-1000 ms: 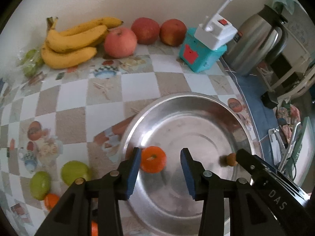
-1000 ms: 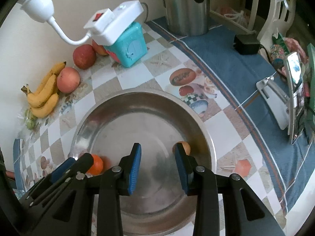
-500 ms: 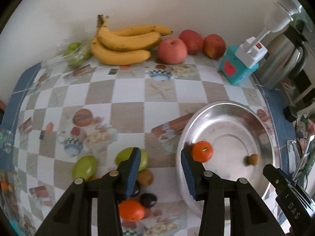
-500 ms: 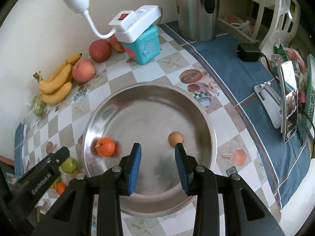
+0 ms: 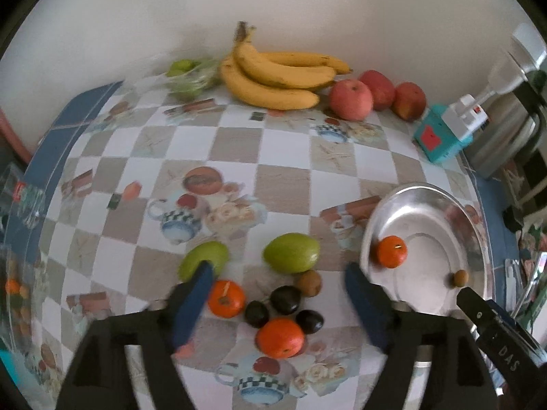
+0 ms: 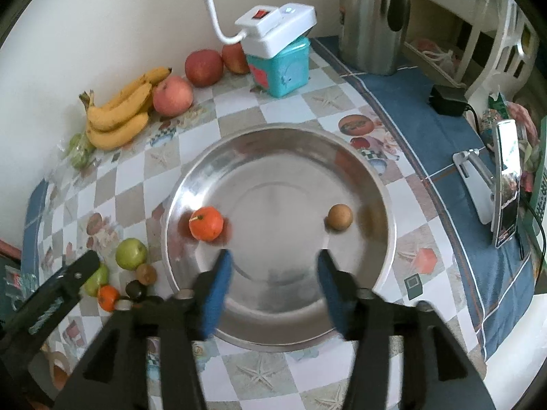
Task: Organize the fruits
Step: 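Withdraw both open grippers from the steel plate toward the fruit pile, then lower the left gripper onto the larger orange and close it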
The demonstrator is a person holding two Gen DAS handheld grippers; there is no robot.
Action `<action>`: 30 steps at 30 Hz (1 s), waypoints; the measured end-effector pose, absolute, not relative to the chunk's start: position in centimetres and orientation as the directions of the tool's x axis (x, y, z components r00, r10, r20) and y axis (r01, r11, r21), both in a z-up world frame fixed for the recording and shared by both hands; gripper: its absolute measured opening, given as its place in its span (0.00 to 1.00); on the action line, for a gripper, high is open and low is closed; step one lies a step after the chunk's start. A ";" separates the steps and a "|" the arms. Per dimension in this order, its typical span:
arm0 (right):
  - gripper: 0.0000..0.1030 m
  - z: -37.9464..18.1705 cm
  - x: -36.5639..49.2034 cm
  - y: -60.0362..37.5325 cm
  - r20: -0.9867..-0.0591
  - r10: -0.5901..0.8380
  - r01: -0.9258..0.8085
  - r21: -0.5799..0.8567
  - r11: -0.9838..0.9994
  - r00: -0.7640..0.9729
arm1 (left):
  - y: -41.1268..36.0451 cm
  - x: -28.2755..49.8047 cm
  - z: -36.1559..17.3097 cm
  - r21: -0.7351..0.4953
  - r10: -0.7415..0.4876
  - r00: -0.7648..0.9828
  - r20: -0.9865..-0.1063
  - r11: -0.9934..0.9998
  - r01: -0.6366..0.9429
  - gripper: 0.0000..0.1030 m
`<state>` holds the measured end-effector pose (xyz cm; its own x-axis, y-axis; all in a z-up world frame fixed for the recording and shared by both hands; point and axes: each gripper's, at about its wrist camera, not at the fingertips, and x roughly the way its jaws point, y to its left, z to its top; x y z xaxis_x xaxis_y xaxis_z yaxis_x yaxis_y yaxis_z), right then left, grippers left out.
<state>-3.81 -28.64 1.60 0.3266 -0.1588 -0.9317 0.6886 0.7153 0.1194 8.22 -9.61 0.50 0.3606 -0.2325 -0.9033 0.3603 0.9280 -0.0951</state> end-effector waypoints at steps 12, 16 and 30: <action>0.95 1.0 -4.0 -28.9 -0.920 -0.142 0.706 0.175 0.686 0.366 | -5.4 8.4 -1.4 -0.086 -0.162 0.360 -0.919 0.972 0.218 1.00; 0.96 1.2 -4.0 -28.7 -0.914 -0.164 0.711 0.166 0.684 0.372 | -4.6 8.4 -1.5 -0.085 -0.153 0.363 -0.919 0.977 0.196 1.00; 0.96 0.0 -0.9 -24.7 -0.922 -0.039 0.597 0.217 0.772 0.386 | -0.7 9.0 -1.1 -0.074 -0.111 0.406 -0.907 0.992 0.104 1.00</action>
